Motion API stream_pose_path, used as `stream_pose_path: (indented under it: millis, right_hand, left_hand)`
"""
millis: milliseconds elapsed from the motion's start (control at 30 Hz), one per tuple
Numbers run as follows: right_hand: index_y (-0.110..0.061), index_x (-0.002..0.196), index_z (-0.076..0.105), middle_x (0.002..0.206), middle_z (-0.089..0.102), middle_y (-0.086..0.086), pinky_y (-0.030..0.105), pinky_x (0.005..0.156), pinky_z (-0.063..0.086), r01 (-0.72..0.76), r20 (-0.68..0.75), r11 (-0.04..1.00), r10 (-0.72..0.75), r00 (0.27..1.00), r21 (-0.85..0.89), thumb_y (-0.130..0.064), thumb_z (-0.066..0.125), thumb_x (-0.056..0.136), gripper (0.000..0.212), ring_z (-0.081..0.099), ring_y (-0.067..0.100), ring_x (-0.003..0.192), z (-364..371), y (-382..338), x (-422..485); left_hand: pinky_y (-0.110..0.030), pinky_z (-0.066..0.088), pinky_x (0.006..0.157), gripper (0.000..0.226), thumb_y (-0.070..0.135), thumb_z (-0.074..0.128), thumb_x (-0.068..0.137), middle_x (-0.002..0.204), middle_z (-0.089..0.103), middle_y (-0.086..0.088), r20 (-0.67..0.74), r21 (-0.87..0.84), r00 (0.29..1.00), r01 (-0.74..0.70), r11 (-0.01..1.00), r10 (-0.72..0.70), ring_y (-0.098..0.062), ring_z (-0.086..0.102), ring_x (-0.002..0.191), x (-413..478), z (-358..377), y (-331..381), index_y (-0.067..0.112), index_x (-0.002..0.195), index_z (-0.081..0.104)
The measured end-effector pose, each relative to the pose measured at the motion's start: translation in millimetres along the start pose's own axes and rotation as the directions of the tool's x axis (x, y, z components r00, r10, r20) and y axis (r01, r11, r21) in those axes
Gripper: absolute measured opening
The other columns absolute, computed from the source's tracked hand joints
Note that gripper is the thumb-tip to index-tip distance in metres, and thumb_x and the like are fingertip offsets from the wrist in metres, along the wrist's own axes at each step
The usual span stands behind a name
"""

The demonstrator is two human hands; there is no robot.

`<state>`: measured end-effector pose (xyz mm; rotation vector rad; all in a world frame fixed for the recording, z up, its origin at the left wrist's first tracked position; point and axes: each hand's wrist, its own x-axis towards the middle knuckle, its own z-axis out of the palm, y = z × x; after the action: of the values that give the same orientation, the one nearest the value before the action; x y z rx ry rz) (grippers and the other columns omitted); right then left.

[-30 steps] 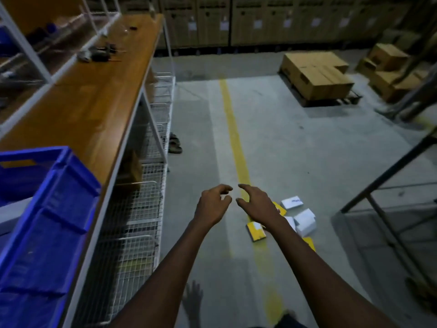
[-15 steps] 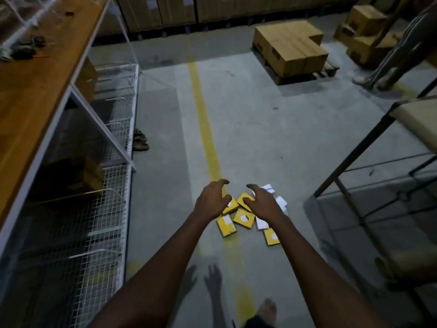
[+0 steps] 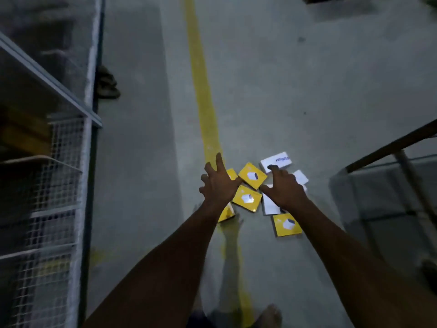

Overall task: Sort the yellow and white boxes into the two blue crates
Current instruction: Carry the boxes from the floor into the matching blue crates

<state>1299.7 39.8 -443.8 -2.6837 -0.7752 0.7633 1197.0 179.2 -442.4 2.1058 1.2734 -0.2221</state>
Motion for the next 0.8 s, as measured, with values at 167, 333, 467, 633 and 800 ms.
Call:
stream_pose_path:
  millis: [167, 333, 467, 633, 800]
  right_hand:
    - [-0.013, 0.114, 0.056, 0.121, 0.052, 0.014, 0.047, 0.091, 0.045, 0.026, 0.038, 0.997, -0.023, 0.999, -0.077, -0.036, 0.064, 0.080, 0.041, 0.049, 0.037, 0.116, 174, 67, 100]
    - [-0.011, 0.119, 0.053, 0.123, 0.050, 0.016, 0.047, 0.084, 0.047, 0.066, 0.066, 0.985, -0.056, 0.996, -0.160, -0.042, 0.065, 0.078, 0.053, 0.049, 0.041, 0.115, 330, 136, 166]
    - [-0.014, 0.142, 0.037, 0.142, 0.038, 0.025, 0.060, 0.104, 0.034, 0.081, 0.009, 0.931, -0.083, 0.996, -0.357, -0.062, 0.071, 0.063, 0.100, 0.037, 0.048, 0.130, 403, 184, 209]
    - [-0.027, 0.153, 0.007, 0.157, 0.007, 0.027, 0.065, 0.111, 0.016, 0.105, 0.074, 0.907, -0.082, 0.994, -0.408, -0.061, 0.078, 0.059, 0.123, 0.010, 0.049, 0.143, 437, 201, 237]
    - [-0.028, 0.152, 0.008, 0.155, 0.010, 0.029, 0.062, 0.105, 0.026, 0.080, 0.001, 0.876, -0.091, 0.996, -0.476, -0.058, 0.078, 0.061, 0.118, 0.023, 0.051, 0.136, 453, 201, 241]
  left_hand:
    - [-0.056, 0.042, 0.094, 0.104, 0.055, 0.072, 0.074, 0.149, 0.025, -0.014, -0.070, 0.001, 0.978, 0.197, 0.980, -0.196, -0.042, 0.038, 0.128, 91, 171, -98, 0.027, 0.153, 0.011]
    - [-0.068, 0.032, 0.100, 0.113, 0.049, 0.078, 0.073, 0.160, -0.002, -0.019, 0.015, 0.014, 0.953, 0.302, 0.953, -0.302, -0.043, 0.015, 0.144, 154, 313, -171, 0.030, 0.154, 0.001]
    - [-0.073, 0.025, 0.102, 0.121, 0.050, 0.082, 0.069, 0.160, -0.014, -0.018, 0.018, -0.030, 0.935, 0.354, 0.935, -0.354, -0.046, 0.003, 0.146, 195, 388, -200, 0.032, 0.154, -0.003]
    - [-0.064, 0.033, 0.099, 0.129, 0.062, 0.081, 0.061, 0.157, -0.003, -0.020, -0.053, 0.007, 0.923, 0.381, 0.924, -0.380, -0.045, 0.020, 0.138, 215, 431, -227, 0.032, 0.153, -0.005]
    - [-0.058, 0.035, 0.098, 0.129, 0.063, 0.081, 0.059, 0.153, 0.004, -0.021, -0.066, -0.016, 0.902, 0.428, 0.904, -0.428, -0.043, 0.022, 0.134, 217, 451, -235, 0.032, 0.152, -0.002]
